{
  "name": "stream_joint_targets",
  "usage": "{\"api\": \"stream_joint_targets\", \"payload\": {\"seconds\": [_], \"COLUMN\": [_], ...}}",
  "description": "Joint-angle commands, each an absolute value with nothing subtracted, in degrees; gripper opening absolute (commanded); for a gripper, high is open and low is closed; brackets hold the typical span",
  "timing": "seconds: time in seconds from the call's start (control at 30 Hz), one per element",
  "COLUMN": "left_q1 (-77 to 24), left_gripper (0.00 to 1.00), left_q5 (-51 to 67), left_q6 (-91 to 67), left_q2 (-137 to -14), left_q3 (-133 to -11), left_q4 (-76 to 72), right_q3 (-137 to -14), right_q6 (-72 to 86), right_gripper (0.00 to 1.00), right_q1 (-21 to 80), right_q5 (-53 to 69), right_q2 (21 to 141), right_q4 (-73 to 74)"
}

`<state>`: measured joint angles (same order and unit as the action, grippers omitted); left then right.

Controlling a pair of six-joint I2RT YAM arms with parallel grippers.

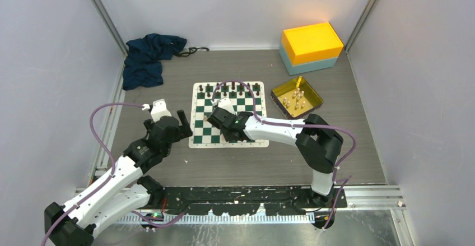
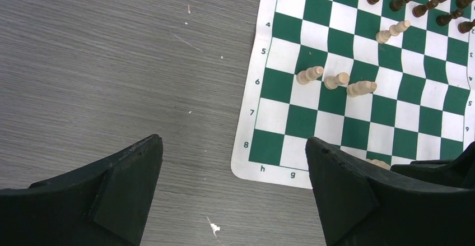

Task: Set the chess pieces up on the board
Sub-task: Place the chess piece on the chessboard, then pick up the chess piece from the chessboard.

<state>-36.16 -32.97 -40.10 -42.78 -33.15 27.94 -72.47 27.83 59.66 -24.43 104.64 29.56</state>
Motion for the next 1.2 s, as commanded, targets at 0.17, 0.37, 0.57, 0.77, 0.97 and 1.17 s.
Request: {"api": "stream_joint_targets", "payload": {"seconds": [0.17,0.37,0.57,0.77,0.97,1.17], "left_q1": [-36.4,-36.5,-36.4,-36.4,-36.4,-36.4], "left_gripper": [1.0,1.0,1.0,0.96,0.94,0.88], "left_q5": [-34.3,-34.4,-33.7,-31.1,-28.3,-26.3], "left_q6": [-40.5,-40.3,-40.5,-40.3,-39.6,-38.5], "left_q2": [-43.0,-42.7,-43.1,-48.7,-58.8,-67.4], "left_q3": [-33.9,-34.6,-35.1,-37.5,-41.2,-44.3], "left_q4": [26.5,27.1,26.9,24.8,21.5,17.8], "right_q3": [-73.3,-75.3,-76.7,-76.7,-74.9,-71.6], "right_q6": [28.2,27.3,26.7,26.1,25.5,25.1], "right_gripper": [0.37,0.42,0.42,0.43,0.43,0.43], "right_q1": [59.8,59.8,59.8,59.6,57.0,54.1], "right_q5": [-25.4,-25.8,-27.2,-30.4,-30.7,-29.0], "right_q2": [103.6,102.1,99.6,95.3,91.6,89.0], "right_q4": [29.0,30.2,30.9,30.7,29.6,27.6]}}
